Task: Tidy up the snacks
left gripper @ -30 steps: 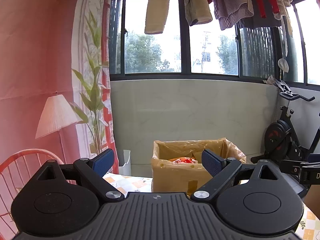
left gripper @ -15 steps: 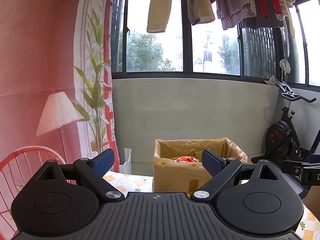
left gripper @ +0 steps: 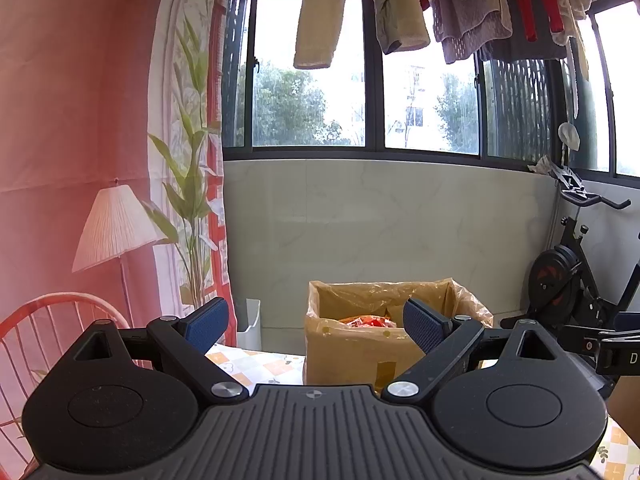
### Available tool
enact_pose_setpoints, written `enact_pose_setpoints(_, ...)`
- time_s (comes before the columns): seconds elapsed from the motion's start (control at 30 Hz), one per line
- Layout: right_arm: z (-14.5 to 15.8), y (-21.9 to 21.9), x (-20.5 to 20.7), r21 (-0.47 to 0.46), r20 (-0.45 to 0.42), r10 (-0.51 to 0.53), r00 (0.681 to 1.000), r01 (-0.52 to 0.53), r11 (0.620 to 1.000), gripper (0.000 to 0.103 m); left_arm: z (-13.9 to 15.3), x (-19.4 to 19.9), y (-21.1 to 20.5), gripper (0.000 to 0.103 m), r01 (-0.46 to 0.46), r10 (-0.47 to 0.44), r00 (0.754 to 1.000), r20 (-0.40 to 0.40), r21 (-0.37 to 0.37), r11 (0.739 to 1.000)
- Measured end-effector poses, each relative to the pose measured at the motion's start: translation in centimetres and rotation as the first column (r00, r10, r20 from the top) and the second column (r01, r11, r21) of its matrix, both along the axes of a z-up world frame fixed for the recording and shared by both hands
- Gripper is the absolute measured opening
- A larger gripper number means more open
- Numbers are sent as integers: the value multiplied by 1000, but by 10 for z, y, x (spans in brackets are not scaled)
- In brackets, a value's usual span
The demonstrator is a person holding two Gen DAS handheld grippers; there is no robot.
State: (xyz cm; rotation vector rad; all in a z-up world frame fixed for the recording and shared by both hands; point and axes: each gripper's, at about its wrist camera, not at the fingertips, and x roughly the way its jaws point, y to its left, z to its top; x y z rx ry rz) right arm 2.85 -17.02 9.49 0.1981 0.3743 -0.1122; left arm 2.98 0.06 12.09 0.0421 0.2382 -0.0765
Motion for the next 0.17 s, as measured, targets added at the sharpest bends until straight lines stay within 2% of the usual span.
enact_pose_setpoints(0.17, -1, 0, 0, 0, -3, 0, 1000, 0, 1000, 102, -1, 0, 1, 95, 8, -8, 1000, -2, -8, 1000)
